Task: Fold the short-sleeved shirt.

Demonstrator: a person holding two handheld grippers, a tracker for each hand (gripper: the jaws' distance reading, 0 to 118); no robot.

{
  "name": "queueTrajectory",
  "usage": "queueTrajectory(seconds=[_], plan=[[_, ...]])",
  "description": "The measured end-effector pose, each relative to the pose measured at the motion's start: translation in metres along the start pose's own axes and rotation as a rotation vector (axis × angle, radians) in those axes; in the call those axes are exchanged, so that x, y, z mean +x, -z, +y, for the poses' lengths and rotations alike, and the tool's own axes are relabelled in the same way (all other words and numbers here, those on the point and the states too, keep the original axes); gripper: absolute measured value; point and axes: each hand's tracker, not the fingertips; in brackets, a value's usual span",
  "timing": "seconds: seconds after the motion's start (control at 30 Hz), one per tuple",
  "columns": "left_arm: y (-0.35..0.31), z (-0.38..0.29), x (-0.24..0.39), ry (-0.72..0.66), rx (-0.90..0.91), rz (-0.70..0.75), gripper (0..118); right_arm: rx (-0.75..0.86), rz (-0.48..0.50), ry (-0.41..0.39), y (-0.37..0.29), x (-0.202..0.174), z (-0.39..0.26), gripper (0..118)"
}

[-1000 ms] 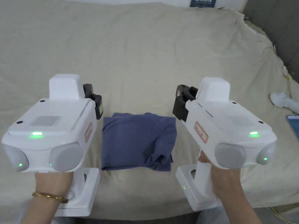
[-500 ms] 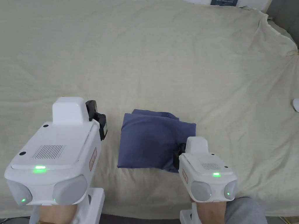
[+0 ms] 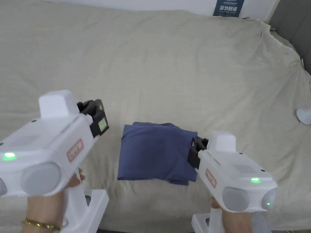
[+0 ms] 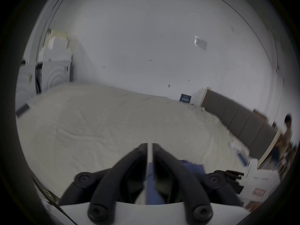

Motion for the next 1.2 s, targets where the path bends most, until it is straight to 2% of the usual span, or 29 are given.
queueTrajectory(seconds=[0.03, 0.07, 0.1, 0.2, 0.37, 0.47, 0.57, 0.67, 0.8, 0.83, 0.9, 0.93, 0.97, 1.07, 1.2], plan=[[0.008, 0.008, -0.008, -0.069, -0.035, -0.050, 73, 0.026, 0.009, -0.009, -0.008, 0.001, 0.007, 0], [0.018, 0.014, -0.016, -0.122, -0.090, -0.084, 104, 0.041, 0.013, -0.007, -0.015, 0.002, 0.013, 0], [0.027, 0.018, -0.022, -0.161, -0.137, -0.122, 118, 0.051, 0.018, -0.002, -0.019, 0.003, 0.017, 0], [0.059, 0.020, -0.044, -0.244, -0.261, -0.232, 118, 0.084, 0.027, 0.021, -0.031, 0.007, 0.028, 0], [0.118, -0.010, -0.079, -0.379, -0.574, -0.345, 118, 0.101, 0.027, 0.042, -0.042, 0.015, 0.034, 0], [0.140, -0.037, -0.085, -0.352, -0.740, -0.339, 118, 0.100, 0.012, 0.048, -0.045, 0.020, 0.033, 0], [0.151, -0.059, -0.086, -0.305, -0.815, -0.341, 117, 0.081, -0.007, 0.063, -0.044, 0.025, 0.032, 0], [0.158, -0.071, -0.086, -0.329, -0.853, -0.362, 106, 0.072, -0.023, 0.079, -0.045, 0.031, 0.029, 0], [0.164, -0.078, -0.084, -0.409, -0.823, -0.446, 103, 0.054, -0.033, 0.096, -0.043, 0.034, 0.027, 0], [0.167, -0.081, -0.082, -0.425, -0.826, -0.446, 95, 0.049, -0.032, 0.102, -0.043, 0.035, 0.027, 0], [0.173, -0.085, -0.076, -0.414, -0.847, -0.429, 46, 0.043, -0.023, 0.114, -0.041, 0.035, 0.027, 0], [0.173, -0.089, -0.073, -0.357, -0.861, -0.365, 33, 0.040, -0.020, 0.114, -0.039, 0.034, 0.028, 0], [0.173, -0.090, -0.069, -0.319, -0.854, -0.353, 27, 0.037, -0.019, 0.109, -0.038, 0.033, 0.028, 0], [0.170, -0.084, -0.065, -0.355, -0.846, -0.356, 17, 0.027, -0.008, 0.091, -0.029, 0.027, 0.031, 0], [0.164, -0.073, -0.049, -0.328, -0.850, -0.281, 14, 0.026, 0.027, 0.049, -0.006, 0.005, 0.034, 0]])
